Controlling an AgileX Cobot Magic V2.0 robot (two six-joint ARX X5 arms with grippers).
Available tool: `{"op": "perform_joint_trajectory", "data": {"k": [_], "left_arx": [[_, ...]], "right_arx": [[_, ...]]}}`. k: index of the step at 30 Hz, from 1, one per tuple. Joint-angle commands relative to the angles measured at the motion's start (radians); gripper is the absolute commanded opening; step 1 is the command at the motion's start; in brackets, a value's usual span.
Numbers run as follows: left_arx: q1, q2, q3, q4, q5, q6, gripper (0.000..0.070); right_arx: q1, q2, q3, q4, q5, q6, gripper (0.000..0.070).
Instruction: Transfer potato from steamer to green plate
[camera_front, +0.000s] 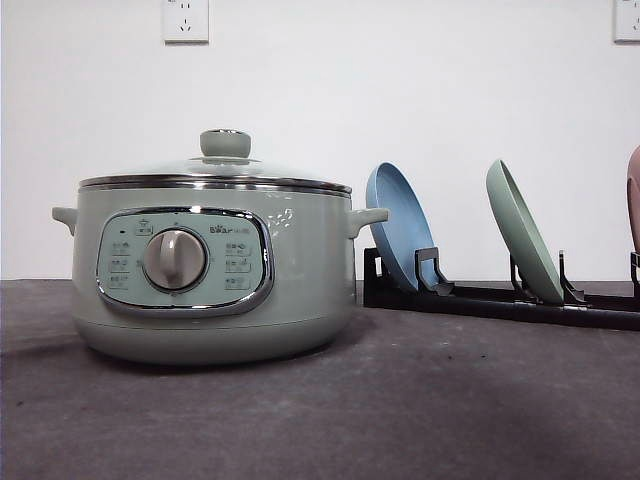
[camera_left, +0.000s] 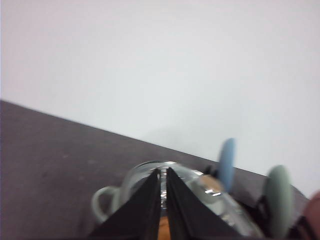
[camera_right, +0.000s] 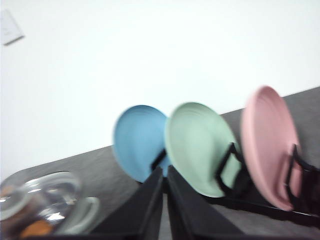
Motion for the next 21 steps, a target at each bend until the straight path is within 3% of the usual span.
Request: {"op": "perform_joint_trajectory", "data": {"k": [1,7,11,21], "left_arx": [[-0.004,0.054,0.088,-0.035,0.027,0.013,0.0011],[-0.021,0.221,0.312,-0.143,0.123,0.031,0.0011],[-0.042,0.319,0.432,-0.202,0.205,0.039,0.0010],[-0.138,0.471,0.575,-0.296,0.455,0.069,0.0011]], "right_arx": [[0.001,0.050,0.099,-0.048,-0.039,-0.009,0.0004],[0.002,0.207,0.355,-0.246,-0.184,-0.065,0.0004],[0.019,0.299,0.499,-0.371,-0.260,-0.146,0.0004],[0.177,0.429,0.661,-0.579,-0.275,-0.314,0.0004]]}}
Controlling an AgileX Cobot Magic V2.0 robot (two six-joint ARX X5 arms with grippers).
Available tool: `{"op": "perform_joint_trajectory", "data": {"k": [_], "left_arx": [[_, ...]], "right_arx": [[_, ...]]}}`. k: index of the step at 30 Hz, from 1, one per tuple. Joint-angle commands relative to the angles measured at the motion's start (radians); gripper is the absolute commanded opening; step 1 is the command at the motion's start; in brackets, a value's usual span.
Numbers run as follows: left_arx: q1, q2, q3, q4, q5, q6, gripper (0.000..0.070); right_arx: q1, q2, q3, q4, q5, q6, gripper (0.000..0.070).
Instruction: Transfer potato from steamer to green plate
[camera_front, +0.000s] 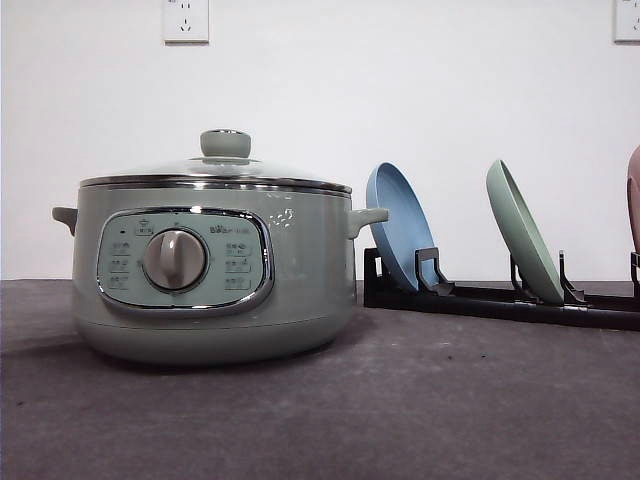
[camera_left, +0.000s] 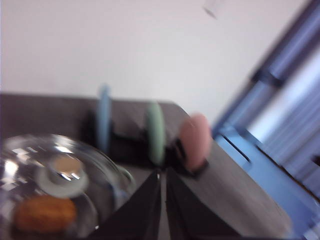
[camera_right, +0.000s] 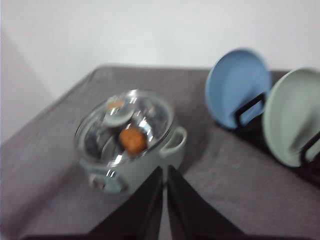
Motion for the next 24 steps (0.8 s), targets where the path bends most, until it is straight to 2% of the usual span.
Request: {"op": "perform_joint_trajectory", "data": {"k": [1,6,8,21,22,24], "left_arx": [[-0.017,0.026,0.029,-0.032,0.035,0.049,0.0010],[-0.075,0.063,0.038,-0.142,0.072,0.180,0.0011],[-0.094,0.065,0.038,-0.175,0.072,0.206,0.0014],[-0.104,0.062,0.039,-0.183,0.072,0.217,0.0035],[-0.104,0.062,0.039,-0.183,0.072,0.217,0.0062],[-0.104,0.062,0.039,-0.183,0.072,0.217,0.0200]], "right_arx": [[0.033,0.025,0.021,-0.005,-0.027,-0.059,0.0004],[0.097,0.044,0.021,-0.005,-0.075,-0.102,0.0004],[0.110,0.047,0.021,-0.005,-0.085,-0.104,0.0004],[0.114,0.047,0.021,-0.008,-0.084,-0.103,0.0006],[0.114,0.047,0.021,-0.008,-0.084,-0.103,0.0006],[0.114,0.047,0.021,-0.008,-0.084,-0.103,0.0006]]}}
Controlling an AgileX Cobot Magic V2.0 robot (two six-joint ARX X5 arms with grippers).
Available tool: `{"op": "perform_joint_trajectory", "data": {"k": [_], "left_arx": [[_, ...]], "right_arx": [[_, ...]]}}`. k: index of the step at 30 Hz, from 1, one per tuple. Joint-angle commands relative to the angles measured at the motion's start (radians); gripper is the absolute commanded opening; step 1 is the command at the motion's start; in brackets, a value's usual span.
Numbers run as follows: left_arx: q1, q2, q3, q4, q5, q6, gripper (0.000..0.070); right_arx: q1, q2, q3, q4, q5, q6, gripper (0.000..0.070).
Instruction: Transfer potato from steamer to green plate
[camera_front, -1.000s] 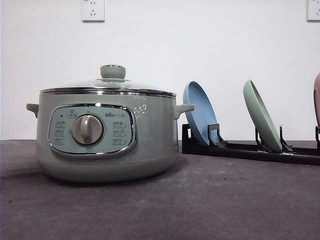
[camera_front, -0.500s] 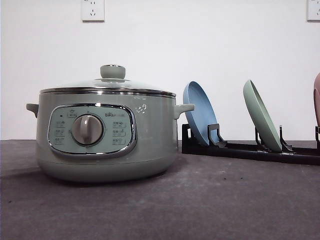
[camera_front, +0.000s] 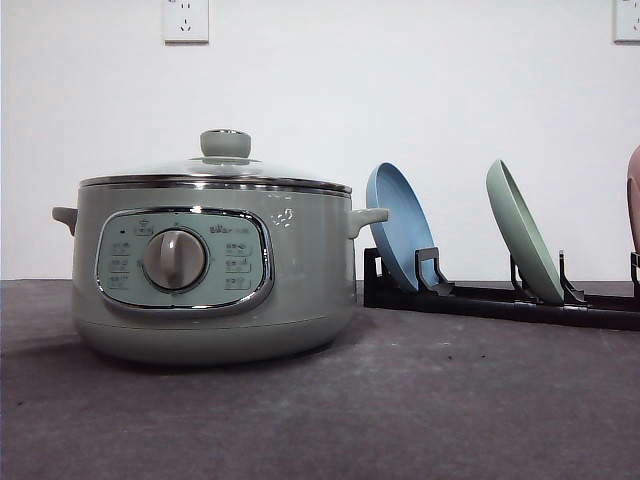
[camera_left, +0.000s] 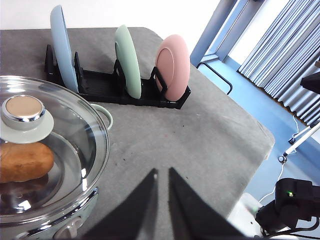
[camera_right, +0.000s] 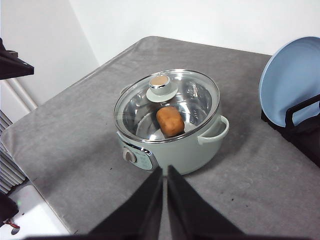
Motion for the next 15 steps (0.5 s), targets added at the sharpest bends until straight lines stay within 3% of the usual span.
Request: {"op": "perform_joint_trajectory", "data": {"k": [1,3,5,7,12,15], "left_arx": [[-0.003,0.005,0.025,0.016,0.007,0.013,0.0284],[-0.003,0.006,0.025,0.016,0.007,0.013,0.0466],[-0.004,0.006,0.025,0.016,0.007,0.013,0.0610],[-0.004,0.006,0.025,0.015,0.007,0.013,0.0691],[-0.004,0.006,0.025,0.016,0.007,0.013,0.0700],[-0.004,0.006,0.025,0.016,0.007,0.013,0.0700]], "right_arx": [[0.005,0.005,0.020,0.006,-0.003,-0.011,0.0007],[0.005,0.005,0.020,0.006,-0.003,-0.011,0.0060],[0.005,0.005,0.020,0.006,-0.002,-0.011,0.0179],[0.005,0.005,0.020,0.007,-0.002,-0.011,0.0325],[0.005,0.006,0.020,0.007,0.005,-0.010,0.0651],[0.005,0.005,0.020,0.007,0.005,-0.010,0.0699]]}}
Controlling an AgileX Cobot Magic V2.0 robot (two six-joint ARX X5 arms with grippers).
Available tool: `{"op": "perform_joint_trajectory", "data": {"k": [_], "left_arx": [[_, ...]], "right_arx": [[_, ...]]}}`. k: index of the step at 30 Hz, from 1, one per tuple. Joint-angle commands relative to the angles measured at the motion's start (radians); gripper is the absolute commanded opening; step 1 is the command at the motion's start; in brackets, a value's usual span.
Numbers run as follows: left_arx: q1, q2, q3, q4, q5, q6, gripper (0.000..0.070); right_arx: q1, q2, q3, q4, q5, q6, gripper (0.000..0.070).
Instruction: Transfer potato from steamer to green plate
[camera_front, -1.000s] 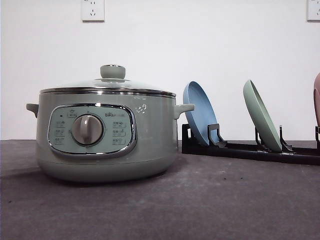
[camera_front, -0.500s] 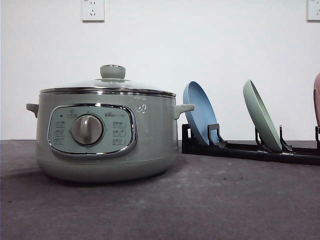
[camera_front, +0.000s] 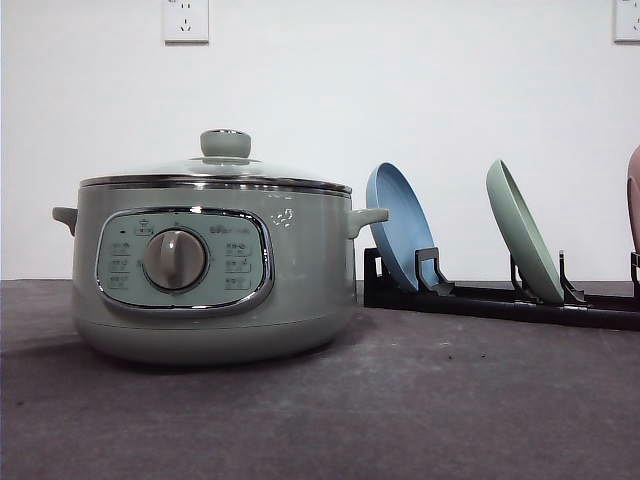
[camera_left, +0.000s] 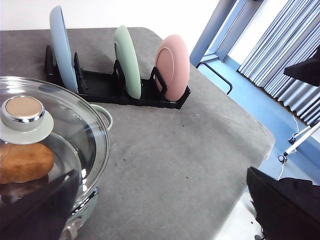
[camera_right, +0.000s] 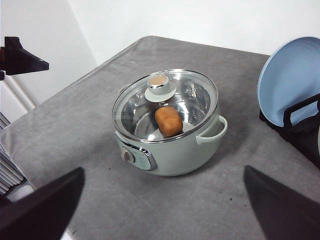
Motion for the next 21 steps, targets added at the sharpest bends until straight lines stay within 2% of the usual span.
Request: {"op": "perform_joint_trajectory", "data": {"k": [1,9,17,21], "left_arx": [[-0.004,0.006,0.025,0.015,0.006,0.010,0.0700],[-0.003,0.006,0.025,0.015,0.006,0.021,0.0700],[-0.004,0.006,0.025,0.014,0.006,0.052,0.0700],[-0.004,0.006,0.025,0.014,0.006,0.055,0.0700]], "right_arx": [[0.005,0.005,0.020,0.007,0.000,-0.007,0.0699],[0.005,0.008,0.020,0.011,0.001,0.006,0.0696],[0.003,0.142,0.022,0.054,0.110,0.143,0.0695],[-0.013,0.290,0.037,0.096,0.132,0.169,0.0695]]}}
